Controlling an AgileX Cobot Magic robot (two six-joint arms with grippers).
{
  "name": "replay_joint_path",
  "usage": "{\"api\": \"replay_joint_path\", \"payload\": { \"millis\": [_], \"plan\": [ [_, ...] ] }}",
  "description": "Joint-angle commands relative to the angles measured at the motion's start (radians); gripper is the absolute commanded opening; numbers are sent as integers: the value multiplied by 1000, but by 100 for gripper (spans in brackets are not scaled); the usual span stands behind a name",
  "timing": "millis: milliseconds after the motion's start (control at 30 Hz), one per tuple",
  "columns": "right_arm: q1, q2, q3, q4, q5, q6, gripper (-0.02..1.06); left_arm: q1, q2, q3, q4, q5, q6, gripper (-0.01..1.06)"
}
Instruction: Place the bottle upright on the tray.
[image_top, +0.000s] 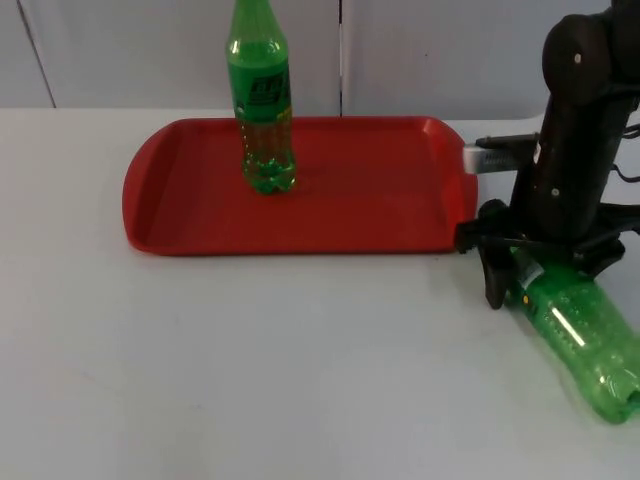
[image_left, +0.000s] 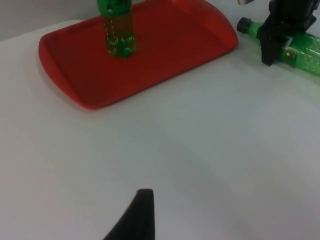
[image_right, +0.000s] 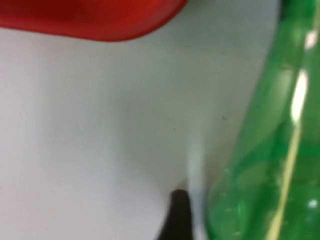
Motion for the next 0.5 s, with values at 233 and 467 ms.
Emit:
{"api": "replay_joint_path", "payload": {
  "millis": [233,467],
  "plan": [
    [4,0,-1,-4,-9,21,-1,-2,-5,5,-11,-7,1,105],
    [2,0,-3,-8,-13,18,0,-2,-5,5,-11,-7,1,105]
  ]
}}
